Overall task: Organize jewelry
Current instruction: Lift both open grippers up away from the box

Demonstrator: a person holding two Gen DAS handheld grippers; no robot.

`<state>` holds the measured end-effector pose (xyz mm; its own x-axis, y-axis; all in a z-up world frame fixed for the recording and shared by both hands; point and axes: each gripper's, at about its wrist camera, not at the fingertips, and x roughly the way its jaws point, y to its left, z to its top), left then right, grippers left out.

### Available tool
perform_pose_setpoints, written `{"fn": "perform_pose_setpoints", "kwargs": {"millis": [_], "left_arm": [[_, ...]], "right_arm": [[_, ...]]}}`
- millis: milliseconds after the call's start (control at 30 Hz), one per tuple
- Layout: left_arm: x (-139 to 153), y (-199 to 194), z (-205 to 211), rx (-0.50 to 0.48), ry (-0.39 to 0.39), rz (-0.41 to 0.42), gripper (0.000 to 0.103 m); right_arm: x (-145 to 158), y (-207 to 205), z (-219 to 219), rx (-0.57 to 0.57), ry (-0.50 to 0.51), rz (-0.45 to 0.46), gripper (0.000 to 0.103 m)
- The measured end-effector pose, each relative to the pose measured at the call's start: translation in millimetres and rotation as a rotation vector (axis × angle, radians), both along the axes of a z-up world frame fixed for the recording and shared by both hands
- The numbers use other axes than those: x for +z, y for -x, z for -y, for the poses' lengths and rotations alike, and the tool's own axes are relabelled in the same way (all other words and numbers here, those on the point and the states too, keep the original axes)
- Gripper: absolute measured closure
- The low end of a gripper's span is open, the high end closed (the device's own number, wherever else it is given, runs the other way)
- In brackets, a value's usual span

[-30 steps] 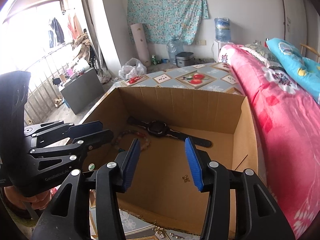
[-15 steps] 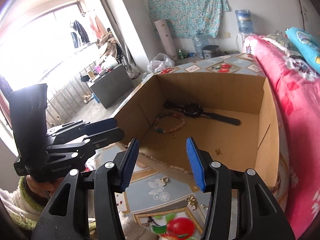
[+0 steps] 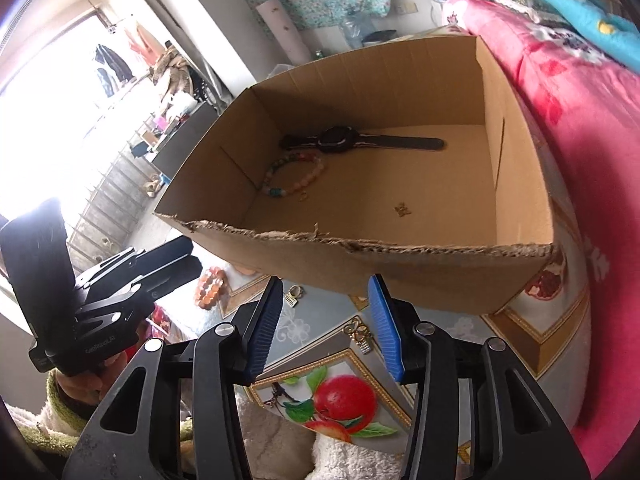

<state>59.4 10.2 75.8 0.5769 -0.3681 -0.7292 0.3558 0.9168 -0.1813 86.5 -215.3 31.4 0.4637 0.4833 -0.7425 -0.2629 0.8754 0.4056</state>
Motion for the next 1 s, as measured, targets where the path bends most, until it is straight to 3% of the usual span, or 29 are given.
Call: {"fn": "perform_pose_setpoints", "kwargs": {"millis": [100, 400, 1000], "left_arm": [[-2, -5, -2, 0.013, 0.008, -0.007, 0.065], [-5, -12, -2, 0.022, 0.007, -0.012, 0.065], [-6, -14, 1, 0.015, 0.014, -0.011, 0.065]], "right_arm": [[1, 0, 6, -0.004, -0.033, -0.012, 0.061], [3, -1, 4, -0.024, 0.016, 0.018, 0.061], [1, 1, 3, -0.034, 0.013, 0.027, 0.060]]}}
